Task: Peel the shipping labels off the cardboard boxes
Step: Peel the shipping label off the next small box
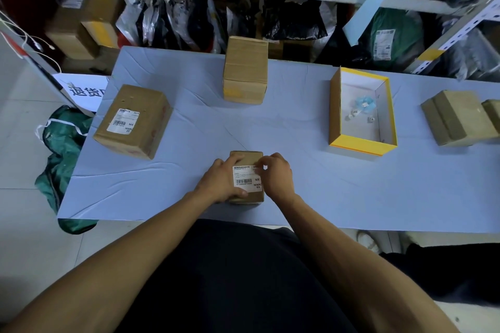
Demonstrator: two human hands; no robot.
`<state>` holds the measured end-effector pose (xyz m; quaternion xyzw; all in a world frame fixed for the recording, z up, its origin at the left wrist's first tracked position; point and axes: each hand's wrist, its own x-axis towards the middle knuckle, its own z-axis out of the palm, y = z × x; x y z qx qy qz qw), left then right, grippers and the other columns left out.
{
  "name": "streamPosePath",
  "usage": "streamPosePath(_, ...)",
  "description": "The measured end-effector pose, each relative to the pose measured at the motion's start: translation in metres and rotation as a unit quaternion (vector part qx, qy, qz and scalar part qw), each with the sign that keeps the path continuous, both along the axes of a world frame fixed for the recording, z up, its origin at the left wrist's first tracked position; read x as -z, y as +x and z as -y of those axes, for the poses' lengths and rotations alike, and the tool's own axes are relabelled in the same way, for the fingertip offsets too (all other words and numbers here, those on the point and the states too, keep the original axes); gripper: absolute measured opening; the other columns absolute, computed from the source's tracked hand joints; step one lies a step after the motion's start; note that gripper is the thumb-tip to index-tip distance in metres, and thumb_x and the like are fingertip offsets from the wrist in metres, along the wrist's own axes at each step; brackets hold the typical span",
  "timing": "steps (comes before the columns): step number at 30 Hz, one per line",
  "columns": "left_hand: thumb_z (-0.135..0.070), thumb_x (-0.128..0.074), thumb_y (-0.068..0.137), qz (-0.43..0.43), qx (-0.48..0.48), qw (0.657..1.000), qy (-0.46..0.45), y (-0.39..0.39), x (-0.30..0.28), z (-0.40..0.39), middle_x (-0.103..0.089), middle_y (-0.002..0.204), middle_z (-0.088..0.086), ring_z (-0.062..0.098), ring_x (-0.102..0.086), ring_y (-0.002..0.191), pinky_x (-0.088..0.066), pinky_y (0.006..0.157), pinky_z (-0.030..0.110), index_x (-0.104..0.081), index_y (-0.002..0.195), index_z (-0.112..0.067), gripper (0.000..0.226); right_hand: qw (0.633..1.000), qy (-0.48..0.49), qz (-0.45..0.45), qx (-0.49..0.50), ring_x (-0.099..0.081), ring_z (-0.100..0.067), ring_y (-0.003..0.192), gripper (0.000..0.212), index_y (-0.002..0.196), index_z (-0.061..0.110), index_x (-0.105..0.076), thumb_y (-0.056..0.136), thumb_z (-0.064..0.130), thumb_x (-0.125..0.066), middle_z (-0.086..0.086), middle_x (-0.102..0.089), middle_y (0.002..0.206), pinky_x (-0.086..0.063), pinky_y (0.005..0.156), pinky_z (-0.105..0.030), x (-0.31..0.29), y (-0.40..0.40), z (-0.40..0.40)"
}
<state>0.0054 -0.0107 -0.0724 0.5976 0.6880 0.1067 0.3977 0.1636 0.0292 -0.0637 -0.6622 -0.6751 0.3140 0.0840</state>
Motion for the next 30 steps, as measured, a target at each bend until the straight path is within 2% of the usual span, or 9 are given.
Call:
streamPosePath(7, -0.038, -0.087, 0.06, 0.002, 0.0, 1.0, -0.002, 0.0, -0.002, 0.001, -0.045, 0.112, 0.006, 0.024, -0.055, 0.096, -0.05, 0.086, 0.034, -0.029, 0.139, -0.043, 0.098, 0.998, -0.009, -0.036, 0.045, -0.063, -0.021, 0.085, 0.009, 0.094, 0.015, -0.066, 0.09, 0.015, -0.058, -0.004, -0.06, 0.107, -0.047, 0.07, -0.028, 0.002, 0.0, 0.008)
streamPosePath(11, -0.038, -0.086, 0.063, -0.002, -0.003, 1.0, -0.007, 0.0, -0.001, 0.001, -0.045, 0.115, 0.007, 0.024, -0.055, 0.099, -0.05, 0.087, 0.033, -0.028, 0.141, -0.042, 0.098, 0.996, 0.027, -0.063, 0.053, -0.064, -0.019, 0.088, 0.022, 0.104, 0.019, -0.07, 0.089, 0.012, -0.055, -0.001, -0.065, 0.106, -0.049, 0.074, -0.029, 0.002, 0.002, 0.019)
streamPosePath(14, -0.038, -0.086, 0.065, -0.001, -0.013, 1.0, -0.011, 0.001, -0.001, 0.003, -0.045, 0.117, 0.007, 0.024, -0.055, 0.101, -0.048, 0.088, 0.032, -0.028, 0.144, -0.042, 0.098, 0.999, 0.039, -0.003, 0.018, -0.062, -0.026, 0.089, 0.023, 0.102, 0.008, -0.07, 0.092, 0.009, -0.049, -0.007, -0.065, 0.108, -0.047, 0.076, -0.033, 0.002, -0.002, 0.02)
streamPosePath(16, -0.037, -0.085, 0.065, 0.001, -0.018, 1.0, -0.011, 0.001, 0.0, 0.003, -0.045, 0.118, 0.007, 0.025, -0.056, 0.101, -0.047, 0.087, 0.031, -0.029, 0.145, -0.043, 0.097, 0.998, 0.047, 0.033, 0.003, -0.06, -0.028, 0.082, 0.022, 0.094, 0.007, -0.067, 0.092, 0.007, -0.046, -0.01, -0.064, 0.103, -0.043, 0.069, -0.032, 0.002, -0.006, 0.021)
streamPosePath(19, -0.035, -0.085, 0.066, 0.005, -0.024, 1.0, -0.009, 0.002, -0.001, 0.004, -0.045, 0.117, 0.007, 0.025, -0.056, 0.103, -0.046, 0.087, 0.031, -0.029, 0.145, -0.043, 0.097, 0.996, 0.049, 0.068, 0.005, -0.049, -0.024, 0.07, 0.02, 0.076, 0.012, -0.053, 0.091, 0.005, -0.043, -0.011, -0.063, 0.097, -0.029, 0.057, -0.027, 0.002, -0.01, 0.02)
streamPosePath(22, -0.034, -0.086, 0.066, 0.01, -0.027, 1.0, -0.01, 0.002, -0.001, 0.004, -0.045, 0.119, 0.007, 0.025, -0.055, 0.105, -0.046, 0.089, 0.032, -0.029, 0.146, -0.042, 0.098, 0.997, 0.048, 0.049, 0.031, -0.06, -0.029, 0.085, 0.022, 0.095, 0.006, -0.066, 0.092, 0.006, -0.045, -0.01, -0.064, 0.106, -0.04, 0.07, -0.032, 0.003, -0.011, 0.018)
streamPosePath(24, -0.034, -0.086, 0.066, 0.015, -0.03, 0.999, -0.011, 0.002, -0.001, 0.004, -0.046, 0.12, 0.007, 0.025, -0.055, 0.106, -0.045, 0.09, 0.032, -0.03, 0.146, -0.042, 0.098, 0.997, 0.06, 0.038, 0.044, -0.062, -0.029, 0.09, 0.023, 0.104, 0.006, -0.068, 0.093, 0.006, -0.047, -0.009, -0.066, 0.109, -0.042, 0.075, -0.034, 0.004, -0.011, 0.022)
streamPosePath(27, -0.034, -0.086, 0.066, 0.018, -0.033, 0.999, -0.011, 0.001, -0.001, 0.005, -0.046, 0.121, 0.007, 0.025, -0.054, 0.109, -0.044, 0.09, 0.031, -0.03, 0.147, -0.041, 0.098, 0.995, 0.081, 0.033, 0.038, -0.057, -0.024, 0.076, 0.018, 0.09, 0.007, -0.067, 0.089, 0.005, -0.049, -0.008, -0.066, 0.098, -0.034, 0.063, -0.031, 0.008, -0.011, 0.026)
streamPosePath(30, -0.032, -0.086, 0.066, 0.019, -0.038, 0.999, -0.012, 0.002, -0.001, 0.005, -0.046, 0.122, 0.007, 0.025, -0.053, 0.11, -0.043, 0.09, 0.031, -0.031, 0.147, -0.04, 0.098, 0.995, 0.083, 0.029, 0.039, -0.051, -0.019, 0.071, 0.018, 0.087, 0.008, -0.066, 0.087, 0.003, -0.049, -0.006, -0.066, 0.096, -0.03, 0.062, -0.026, 0.009, -0.012, 0.029)
